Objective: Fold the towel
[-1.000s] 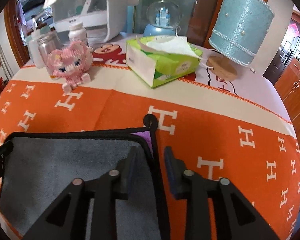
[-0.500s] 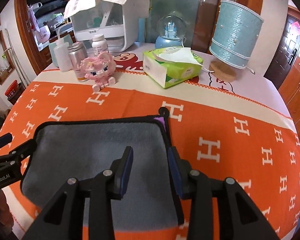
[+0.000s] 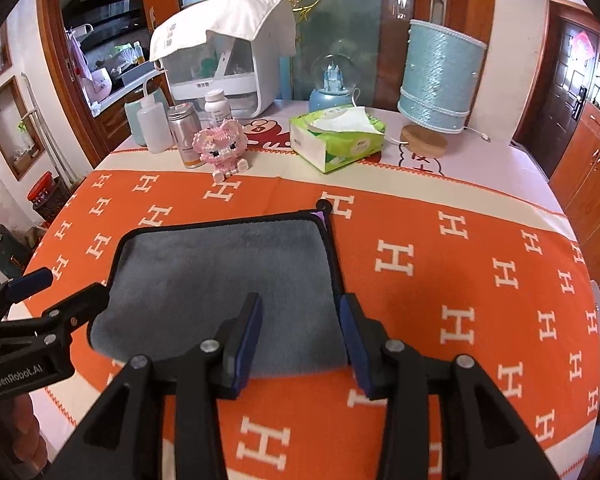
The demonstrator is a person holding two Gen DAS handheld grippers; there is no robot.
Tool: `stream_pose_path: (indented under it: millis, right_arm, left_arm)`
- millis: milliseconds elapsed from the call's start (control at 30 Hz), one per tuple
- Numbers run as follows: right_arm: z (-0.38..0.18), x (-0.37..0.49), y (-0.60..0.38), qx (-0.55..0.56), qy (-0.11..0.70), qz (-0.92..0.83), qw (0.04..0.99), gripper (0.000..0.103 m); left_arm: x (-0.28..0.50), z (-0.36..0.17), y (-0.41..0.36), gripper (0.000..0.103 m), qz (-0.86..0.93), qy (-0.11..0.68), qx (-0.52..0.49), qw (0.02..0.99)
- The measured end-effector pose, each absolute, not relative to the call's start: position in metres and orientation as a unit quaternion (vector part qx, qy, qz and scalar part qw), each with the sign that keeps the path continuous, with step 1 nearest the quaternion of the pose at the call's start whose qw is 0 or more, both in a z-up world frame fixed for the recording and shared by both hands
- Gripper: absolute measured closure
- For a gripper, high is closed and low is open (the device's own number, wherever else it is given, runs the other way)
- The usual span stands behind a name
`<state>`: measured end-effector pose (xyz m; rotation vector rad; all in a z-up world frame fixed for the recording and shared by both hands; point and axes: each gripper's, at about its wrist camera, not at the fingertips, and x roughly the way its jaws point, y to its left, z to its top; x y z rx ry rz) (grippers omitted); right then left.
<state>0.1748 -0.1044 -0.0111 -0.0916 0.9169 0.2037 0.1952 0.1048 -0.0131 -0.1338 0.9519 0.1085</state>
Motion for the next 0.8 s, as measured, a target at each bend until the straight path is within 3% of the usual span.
stream_pose_path:
  millis: [800]
  right_arm:
    - [0.029,0.057,-0.156,-0.016,0.414,0.080,0.907,0.049]
  left_arm:
    - [0.090,0.035,0.034,0.001,-0.012,0.396,-0.021,0.918]
